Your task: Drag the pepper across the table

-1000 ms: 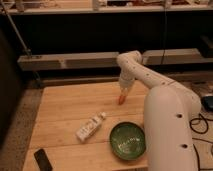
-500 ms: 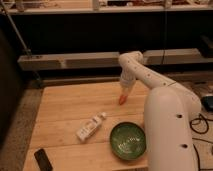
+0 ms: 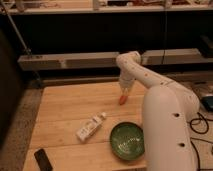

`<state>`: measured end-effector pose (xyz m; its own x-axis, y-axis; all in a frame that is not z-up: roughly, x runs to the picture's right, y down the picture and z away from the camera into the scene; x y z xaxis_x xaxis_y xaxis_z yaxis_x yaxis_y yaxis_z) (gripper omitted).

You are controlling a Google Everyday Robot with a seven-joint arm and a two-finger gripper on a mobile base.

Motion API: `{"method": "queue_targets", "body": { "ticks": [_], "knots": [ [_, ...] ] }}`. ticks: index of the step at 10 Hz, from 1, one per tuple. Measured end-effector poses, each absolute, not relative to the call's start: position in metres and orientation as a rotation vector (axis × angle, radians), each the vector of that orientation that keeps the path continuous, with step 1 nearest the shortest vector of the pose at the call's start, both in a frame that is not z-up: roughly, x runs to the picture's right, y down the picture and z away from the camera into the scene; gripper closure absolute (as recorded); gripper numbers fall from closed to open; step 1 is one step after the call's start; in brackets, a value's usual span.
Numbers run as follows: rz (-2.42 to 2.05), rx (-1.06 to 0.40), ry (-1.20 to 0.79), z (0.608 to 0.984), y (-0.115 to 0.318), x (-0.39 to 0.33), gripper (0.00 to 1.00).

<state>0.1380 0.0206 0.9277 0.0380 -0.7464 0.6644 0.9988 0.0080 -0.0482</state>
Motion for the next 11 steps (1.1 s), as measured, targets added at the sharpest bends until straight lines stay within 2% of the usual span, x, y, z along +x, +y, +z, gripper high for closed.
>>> {"method": "queue_targets", "body": {
  "ticks": [1,2,11],
  "knots": [
    [-1.471,-0.620,-0.523,0.929,0.023,0.140,0.22],
    [-1.474,-0.624,-0.519,0.929,0.022,0.140,0.20],
    [-1.454,-0.623,-0.537,0.947,0.022,0.141,0.20]
  ]
}}
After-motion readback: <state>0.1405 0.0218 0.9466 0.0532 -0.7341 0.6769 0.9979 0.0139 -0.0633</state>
